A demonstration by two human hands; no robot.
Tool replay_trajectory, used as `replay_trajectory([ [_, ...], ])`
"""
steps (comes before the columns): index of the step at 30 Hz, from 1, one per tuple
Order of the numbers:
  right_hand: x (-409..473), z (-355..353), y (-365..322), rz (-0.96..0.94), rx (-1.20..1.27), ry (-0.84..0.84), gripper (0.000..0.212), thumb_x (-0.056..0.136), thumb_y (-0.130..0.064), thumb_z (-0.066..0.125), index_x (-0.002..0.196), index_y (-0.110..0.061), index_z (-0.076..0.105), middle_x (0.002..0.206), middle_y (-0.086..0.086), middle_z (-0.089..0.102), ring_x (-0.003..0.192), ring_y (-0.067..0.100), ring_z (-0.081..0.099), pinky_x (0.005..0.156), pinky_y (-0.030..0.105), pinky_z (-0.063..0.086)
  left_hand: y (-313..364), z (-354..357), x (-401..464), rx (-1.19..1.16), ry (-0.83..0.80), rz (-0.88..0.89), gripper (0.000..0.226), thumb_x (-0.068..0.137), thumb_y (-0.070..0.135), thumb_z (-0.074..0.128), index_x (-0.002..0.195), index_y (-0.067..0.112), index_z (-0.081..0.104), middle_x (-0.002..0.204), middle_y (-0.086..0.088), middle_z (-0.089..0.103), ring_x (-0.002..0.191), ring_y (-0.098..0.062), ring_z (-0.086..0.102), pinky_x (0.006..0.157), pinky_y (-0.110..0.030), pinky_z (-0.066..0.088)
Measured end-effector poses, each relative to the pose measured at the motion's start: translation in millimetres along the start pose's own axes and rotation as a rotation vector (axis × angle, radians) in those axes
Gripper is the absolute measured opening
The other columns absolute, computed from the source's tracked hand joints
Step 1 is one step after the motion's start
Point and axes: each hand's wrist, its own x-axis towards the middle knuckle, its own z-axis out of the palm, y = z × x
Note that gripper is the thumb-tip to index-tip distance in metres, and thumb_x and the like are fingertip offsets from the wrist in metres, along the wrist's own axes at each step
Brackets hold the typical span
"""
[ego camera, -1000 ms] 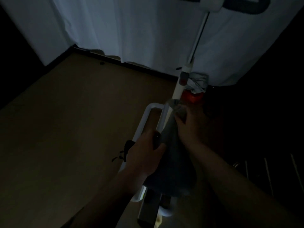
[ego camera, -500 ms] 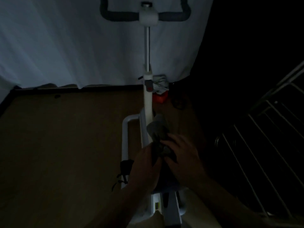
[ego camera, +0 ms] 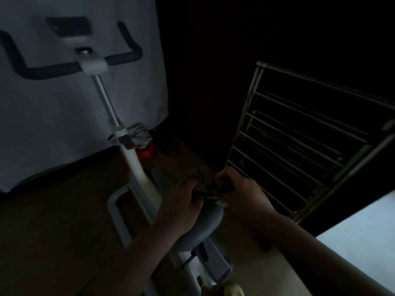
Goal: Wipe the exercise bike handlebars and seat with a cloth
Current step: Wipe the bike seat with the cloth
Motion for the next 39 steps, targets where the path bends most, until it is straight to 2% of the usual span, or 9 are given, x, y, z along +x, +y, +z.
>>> replay_trajectory([
  [3,-14,-28,8,0.034,0.03,0.139,0.028,0.089,-0.02,0.059,0.109,-0.035,0.048,0.089,-0.011,0.062,0.074,0.001,0.061,0.059,0.02,0.053,30,4,13,-0.03,-0.021,0.09,0.04,0.098,0.028,0.046,0.138,0.026,0.04,0.138,0.003,0.044,0.123,-0.018,0.046,0.093,-0.028,0.04],
  [6,-26,-57,29,0.06,0.059,0.301,0.024,0.089,-0.025,0.061,0.108,-0.035,0.05,0.096,-0.016,0.06,0.085,-0.001,0.06,0.067,0.023,0.055,66,17,31,-0.093,-0.064,0.16,0.04,0.098,0.027,0.048,0.137,0.028,0.041,0.14,0.006,0.044,0.121,-0.016,0.048,0.097,-0.034,0.045],
  [10,-33,-97,68,0.068,0.011,0.459,0.028,0.085,-0.018,0.066,0.107,-0.032,0.055,0.108,-0.015,0.051,0.096,0.001,0.053,0.069,0.01,0.042,118,37,58,-0.084,-0.097,0.241,0.043,0.096,0.034,0.05,0.138,0.032,0.04,0.138,0.01,0.042,0.123,-0.013,0.046,0.097,-0.033,0.044],
  [15,-32,-164,119,0.098,0.035,0.582,0.03,0.082,-0.013,0.07,0.103,-0.031,0.06,0.101,-0.018,0.052,0.093,0.001,0.055,0.073,0.005,0.04,189,67,105,-0.043,-0.108,0.343,0.046,0.096,0.038,0.048,0.14,0.033,0.035,0.145,0.011,0.035,0.13,-0.013,0.039,0.096,-0.028,0.04],
  [18,-23,-210,148,0.098,0.04,0.624,0.032,0.081,-0.012,0.07,0.1,-0.035,0.059,0.1,-0.017,0.055,0.09,-0.004,0.055,0.072,0.002,0.039,238,85,136,-0.041,-0.111,0.378,0.045,0.095,0.039,0.05,0.139,0.032,0.039,0.142,0.009,0.039,0.128,-0.015,0.042,0.1,-0.034,0.041],
  [22,-3,-270,191,0.092,0.03,0.666,0.035,0.081,-0.012,0.068,0.096,-0.041,0.055,0.102,-0.016,0.055,0.091,0.0,0.056,0.073,0.011,0.044,301,116,184,-0.014,-0.127,0.403,0.044,0.095,0.04,0.05,0.137,0.03,0.042,0.139,0.009,0.044,0.119,-0.016,0.049,0.096,-0.035,0.045],
  [30,51,-366,270,0.143,-0.074,0.683,0.025,0.085,-0.017,0.065,0.106,-0.028,0.058,0.106,-0.009,0.051,0.095,0.008,0.053,0.072,0.014,0.041,390,159,271,0.017,-0.145,0.422,0.039,0.093,0.037,0.052,0.13,0.029,0.046,0.128,0.005,0.05,0.106,-0.017,0.055,0.089,-0.041,0.05],
  [32,67,-383,280,0.144,-0.061,0.717,0.024,0.086,-0.018,0.065,0.106,-0.027,0.058,0.107,-0.008,0.05,0.095,0.01,0.053,0.075,0.022,0.046,403,165,291,0.014,-0.136,0.426,0.034,0.092,0.036,0.052,0.125,0.03,0.048,0.122,0.007,0.053,0.102,-0.016,0.057,0.087,-0.042,0.051],
  [39,117,-414,315,0.207,-0.029,0.819,0.017,0.088,-0.025,0.063,0.104,-0.025,0.057,0.105,-0.008,0.047,0.093,0.012,0.054,0.076,0.031,0.05,430,193,345,0.013,-0.133,0.378,0.039,0.09,0.034,0.054,0.128,0.028,0.047,0.126,0.004,0.054,0.108,-0.018,0.056,0.089,-0.042,0.05],
])
